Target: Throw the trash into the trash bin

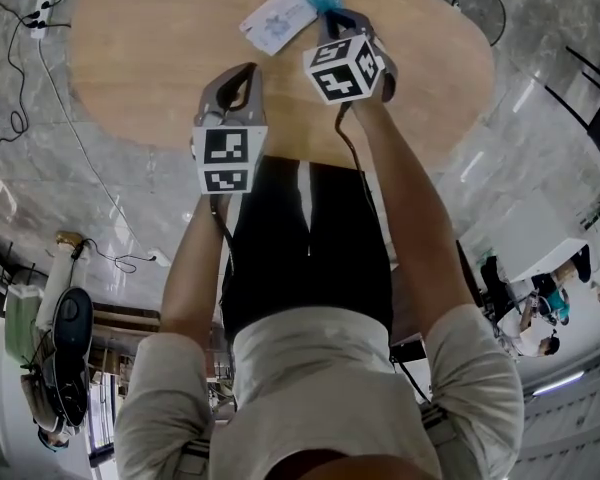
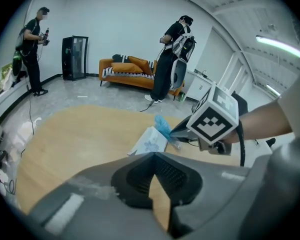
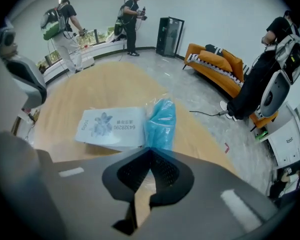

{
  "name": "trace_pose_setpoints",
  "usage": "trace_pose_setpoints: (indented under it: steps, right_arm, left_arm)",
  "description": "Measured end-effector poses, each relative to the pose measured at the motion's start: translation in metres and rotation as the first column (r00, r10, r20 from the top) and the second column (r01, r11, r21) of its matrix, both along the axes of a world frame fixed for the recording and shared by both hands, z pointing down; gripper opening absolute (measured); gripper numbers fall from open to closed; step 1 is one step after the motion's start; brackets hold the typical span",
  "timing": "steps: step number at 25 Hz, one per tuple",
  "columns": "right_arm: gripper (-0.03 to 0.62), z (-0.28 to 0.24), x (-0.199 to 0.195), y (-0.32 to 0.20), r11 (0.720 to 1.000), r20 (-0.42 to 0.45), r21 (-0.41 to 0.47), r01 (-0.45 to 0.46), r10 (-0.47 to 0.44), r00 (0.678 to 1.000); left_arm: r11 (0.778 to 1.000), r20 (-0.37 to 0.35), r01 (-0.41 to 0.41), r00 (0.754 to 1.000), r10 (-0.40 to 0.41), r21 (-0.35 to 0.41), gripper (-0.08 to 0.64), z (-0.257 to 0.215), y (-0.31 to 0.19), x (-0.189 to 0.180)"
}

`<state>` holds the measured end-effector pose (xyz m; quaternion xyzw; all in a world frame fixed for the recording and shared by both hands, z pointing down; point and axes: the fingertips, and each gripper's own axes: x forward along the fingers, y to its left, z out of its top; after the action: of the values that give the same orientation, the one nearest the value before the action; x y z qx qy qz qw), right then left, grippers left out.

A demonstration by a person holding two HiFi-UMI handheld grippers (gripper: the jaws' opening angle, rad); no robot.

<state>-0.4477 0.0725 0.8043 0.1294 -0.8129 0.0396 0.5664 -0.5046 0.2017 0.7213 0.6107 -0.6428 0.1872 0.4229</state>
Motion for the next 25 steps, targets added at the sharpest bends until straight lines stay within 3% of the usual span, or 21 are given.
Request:
trace_pose_setpoints:
  steps: [7, 11, 18, 22, 25]
  right_arm:
    - [0.009, -0.061, 0.006, 0.012, 0.998, 0.109, 0.001, -0.061, 0.06, 0.992]
    - [0.009, -0.119, 0.026, 0.025, 0.989, 0.205, -0.043, -0.14, 0.146, 0.968]
    - [0.009, -0.225, 0.084, 0.022, 0.936, 0.38, -0.101, -0.338, 0.35, 0.856]
    - [0.009, -0.308, 0.138, 0.016, 0.909, 0.46, -0.074, -0.411, 0.397, 0.794]
    - [0.009, -0.363, 0.202, 0.008, 0.888, 0.522, -0.015, -0.459, 0.398, 0.754]
  left_arm:
    - [0.998, -0.007, 0.035, 0.999, -0.035, 0.043, 0.018, -0.019, -0.017, 0.008]
    - [0.997, -0.01, 0.047, 0.999, -0.046, 0.067, 0.018, -0.048, -0.028, 0.028]
    - [0.987, 0.033, -0.03, 0.999, 0.025, 0.159, 0.018, -0.14, -0.053, 0.087]
    - [0.971, 0.066, -0.074, 0.996, 0.06, 0.227, 0.018, -0.209, -0.067, 0.136]
    - [0.956, 0.069, -0.099, 0.994, 0.083, 0.277, 0.018, -0.25, -0.079, 0.195]
